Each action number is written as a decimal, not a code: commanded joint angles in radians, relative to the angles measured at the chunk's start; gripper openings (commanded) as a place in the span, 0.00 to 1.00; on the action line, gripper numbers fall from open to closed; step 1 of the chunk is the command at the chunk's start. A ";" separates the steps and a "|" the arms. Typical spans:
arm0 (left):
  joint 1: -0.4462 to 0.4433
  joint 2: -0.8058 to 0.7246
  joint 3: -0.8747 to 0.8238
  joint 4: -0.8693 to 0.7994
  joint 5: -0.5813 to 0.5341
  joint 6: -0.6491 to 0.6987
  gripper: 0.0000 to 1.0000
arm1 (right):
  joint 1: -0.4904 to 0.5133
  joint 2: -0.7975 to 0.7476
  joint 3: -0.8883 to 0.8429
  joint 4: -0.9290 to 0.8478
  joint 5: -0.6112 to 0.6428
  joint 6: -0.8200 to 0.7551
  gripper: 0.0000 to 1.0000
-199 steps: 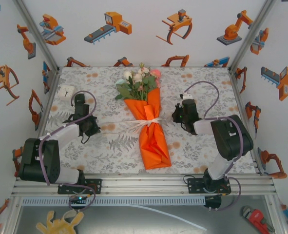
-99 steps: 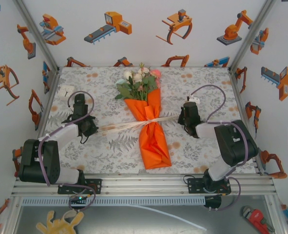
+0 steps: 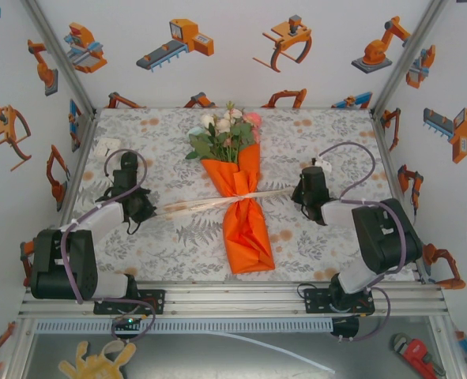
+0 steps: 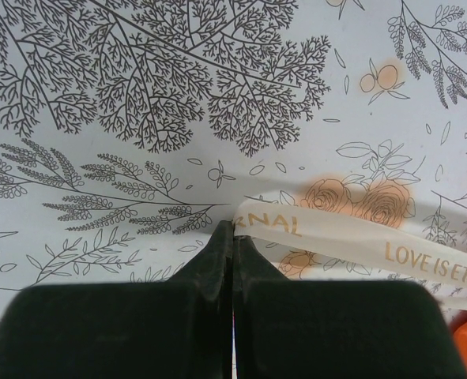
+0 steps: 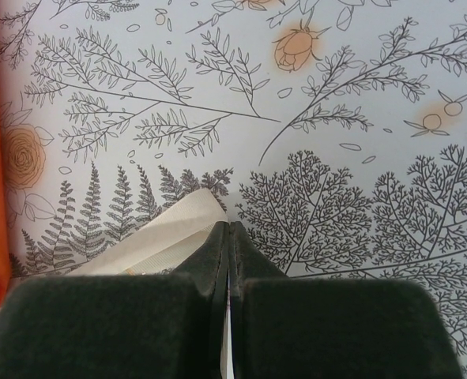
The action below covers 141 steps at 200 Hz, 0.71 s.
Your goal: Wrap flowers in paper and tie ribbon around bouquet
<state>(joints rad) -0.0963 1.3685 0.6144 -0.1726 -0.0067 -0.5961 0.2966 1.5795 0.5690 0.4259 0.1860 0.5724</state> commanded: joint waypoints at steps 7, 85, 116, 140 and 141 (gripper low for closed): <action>0.024 -0.028 -0.010 -0.013 -0.037 0.041 0.01 | -0.037 -0.039 -0.021 -0.016 -0.010 -0.027 0.00; -0.054 -0.514 -0.025 -0.076 -0.081 0.111 0.60 | -0.052 -0.518 0.009 -0.318 -0.038 -0.155 0.46; -0.061 -0.823 -0.205 -0.007 -0.383 0.175 0.75 | -0.185 -0.561 -0.084 -0.258 0.296 -0.200 0.55; -0.056 -0.932 -0.341 0.072 -0.560 0.272 0.89 | -0.279 -0.450 -0.147 -0.113 0.347 -0.261 0.64; -0.055 -0.934 -0.347 0.076 -0.564 0.275 0.90 | -0.282 -0.443 -0.148 -0.106 0.344 -0.263 0.64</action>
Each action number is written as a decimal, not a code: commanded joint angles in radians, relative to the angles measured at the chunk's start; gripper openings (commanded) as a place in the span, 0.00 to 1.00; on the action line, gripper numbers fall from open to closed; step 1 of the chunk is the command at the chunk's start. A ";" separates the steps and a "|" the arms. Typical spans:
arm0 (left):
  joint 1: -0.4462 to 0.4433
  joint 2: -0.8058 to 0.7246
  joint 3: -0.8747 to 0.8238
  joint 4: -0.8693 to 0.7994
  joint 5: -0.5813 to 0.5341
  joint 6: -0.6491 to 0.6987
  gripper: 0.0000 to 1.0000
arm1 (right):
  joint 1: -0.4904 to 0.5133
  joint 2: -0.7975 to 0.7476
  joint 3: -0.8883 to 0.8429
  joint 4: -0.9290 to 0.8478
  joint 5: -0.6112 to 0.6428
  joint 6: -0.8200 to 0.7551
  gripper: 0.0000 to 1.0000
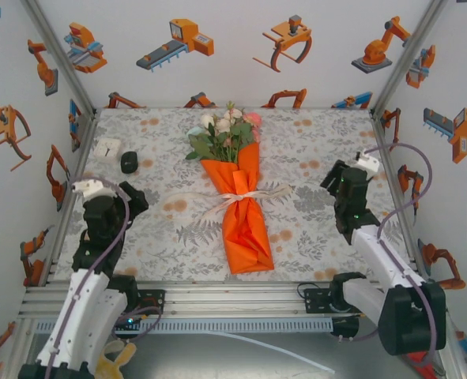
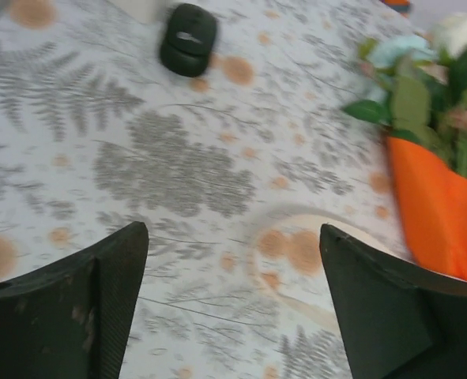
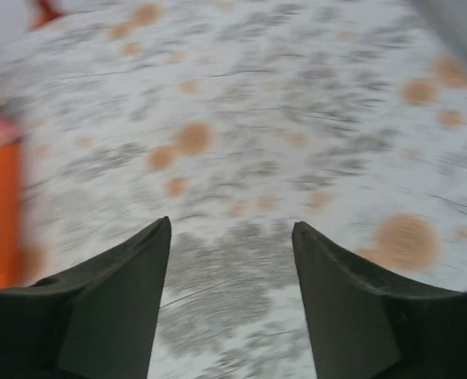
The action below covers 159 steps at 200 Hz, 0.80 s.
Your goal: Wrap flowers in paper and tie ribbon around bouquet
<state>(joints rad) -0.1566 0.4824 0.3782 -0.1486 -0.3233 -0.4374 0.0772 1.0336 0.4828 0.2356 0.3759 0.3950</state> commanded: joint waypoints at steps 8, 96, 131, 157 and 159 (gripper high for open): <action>0.010 -0.049 -0.143 0.081 -0.284 0.127 0.95 | -0.081 0.171 -0.062 0.129 0.138 -0.084 0.66; 0.170 0.593 -0.231 0.946 0.046 0.277 0.97 | -0.108 0.497 -0.127 0.659 -0.209 -0.282 0.99; 0.212 0.933 -0.151 1.191 0.126 0.248 0.97 | -0.104 0.510 -0.124 0.683 -0.191 -0.286 0.99; 0.179 0.972 -0.110 1.157 0.157 0.301 0.97 | -0.104 0.508 -0.116 0.670 -0.216 -0.296 0.99; 0.177 0.978 -0.103 1.152 0.161 0.305 0.97 | -0.104 0.509 -0.116 0.670 -0.214 -0.295 0.99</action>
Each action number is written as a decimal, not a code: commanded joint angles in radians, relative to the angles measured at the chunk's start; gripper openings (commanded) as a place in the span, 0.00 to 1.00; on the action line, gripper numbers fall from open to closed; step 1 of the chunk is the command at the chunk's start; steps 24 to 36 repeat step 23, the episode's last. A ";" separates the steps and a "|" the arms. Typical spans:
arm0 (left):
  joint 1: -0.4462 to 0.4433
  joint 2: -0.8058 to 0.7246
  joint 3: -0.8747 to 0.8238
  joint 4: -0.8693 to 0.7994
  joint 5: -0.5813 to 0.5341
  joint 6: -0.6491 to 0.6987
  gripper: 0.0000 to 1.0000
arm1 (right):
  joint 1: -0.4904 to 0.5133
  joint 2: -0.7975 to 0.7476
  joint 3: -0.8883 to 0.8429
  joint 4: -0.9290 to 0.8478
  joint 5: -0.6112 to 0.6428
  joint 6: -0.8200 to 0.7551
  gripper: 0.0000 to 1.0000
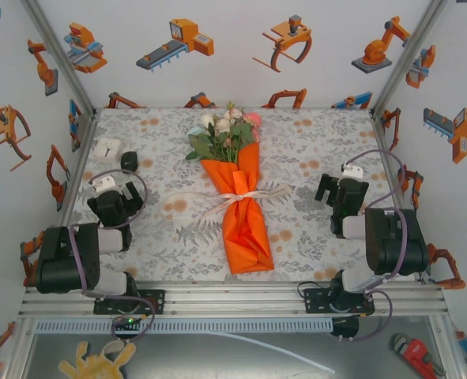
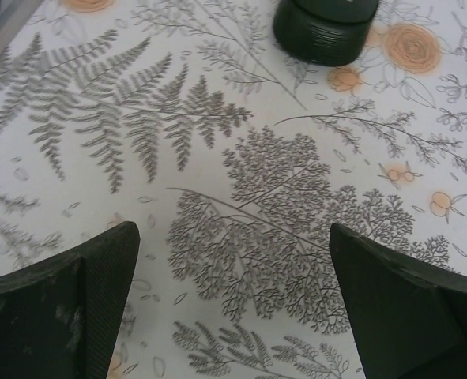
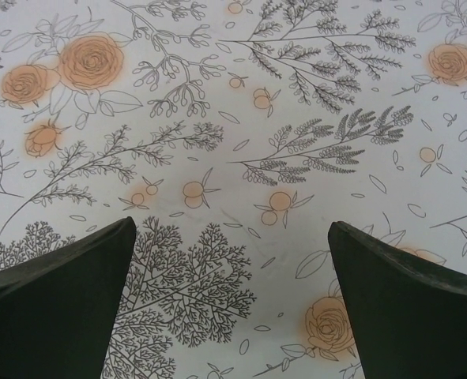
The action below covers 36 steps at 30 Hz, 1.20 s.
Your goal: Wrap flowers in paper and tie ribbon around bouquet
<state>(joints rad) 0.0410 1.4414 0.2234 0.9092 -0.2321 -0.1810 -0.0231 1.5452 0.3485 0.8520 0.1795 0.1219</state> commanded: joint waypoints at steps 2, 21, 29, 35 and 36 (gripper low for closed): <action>-0.024 0.052 0.078 0.066 0.100 0.060 0.97 | -0.004 -0.002 0.018 0.053 -0.016 -0.021 0.99; -0.075 0.099 0.175 -0.057 0.076 0.126 0.97 | -0.005 -0.002 0.032 0.028 -0.071 -0.043 0.99; -0.075 0.099 0.174 -0.055 0.075 0.126 0.97 | -0.005 -0.002 0.026 0.037 -0.081 -0.046 0.99; -0.075 0.099 0.174 -0.055 0.075 0.126 0.97 | -0.005 -0.002 0.026 0.037 -0.081 -0.046 0.99; -0.075 0.099 0.174 -0.055 0.075 0.126 0.97 | -0.005 -0.002 0.026 0.037 -0.081 -0.046 0.99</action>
